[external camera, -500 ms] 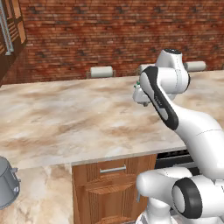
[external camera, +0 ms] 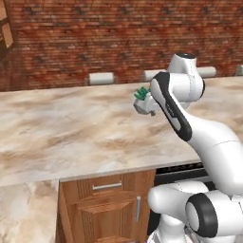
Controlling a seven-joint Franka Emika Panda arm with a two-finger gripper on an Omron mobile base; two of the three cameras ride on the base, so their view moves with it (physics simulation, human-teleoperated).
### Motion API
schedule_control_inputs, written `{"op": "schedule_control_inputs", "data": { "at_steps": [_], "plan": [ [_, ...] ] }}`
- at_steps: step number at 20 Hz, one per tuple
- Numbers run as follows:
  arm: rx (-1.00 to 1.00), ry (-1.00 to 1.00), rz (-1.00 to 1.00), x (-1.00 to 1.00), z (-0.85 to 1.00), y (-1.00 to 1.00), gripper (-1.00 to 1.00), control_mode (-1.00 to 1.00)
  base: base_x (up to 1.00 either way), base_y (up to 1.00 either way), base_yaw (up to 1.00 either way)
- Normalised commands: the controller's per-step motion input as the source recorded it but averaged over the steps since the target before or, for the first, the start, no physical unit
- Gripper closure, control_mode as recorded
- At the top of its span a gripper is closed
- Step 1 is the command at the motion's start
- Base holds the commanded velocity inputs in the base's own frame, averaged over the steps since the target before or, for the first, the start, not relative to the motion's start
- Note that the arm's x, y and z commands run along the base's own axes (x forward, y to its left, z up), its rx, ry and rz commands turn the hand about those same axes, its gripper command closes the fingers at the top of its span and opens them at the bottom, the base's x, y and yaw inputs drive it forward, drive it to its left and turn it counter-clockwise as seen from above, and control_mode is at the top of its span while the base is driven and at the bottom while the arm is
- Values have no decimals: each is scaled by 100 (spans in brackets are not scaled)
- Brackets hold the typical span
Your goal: Open the dishwasher door and pull out the top rack.
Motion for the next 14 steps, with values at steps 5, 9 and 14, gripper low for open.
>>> {"op": "schedule_control_inputs", "data": {
  "at_steps": [5, 9, 14],
  "plan": [
    [0, 0, 0, 0, 0, 0, -100, 100, -3, -83, 0],
    [0, 0, 0, 0, 0, 0, -100, 100, 0, -82, 0],
    [0, 0, 0, 0, 0, 0, -100, 100, 0, -77, 3]
  ]
}}
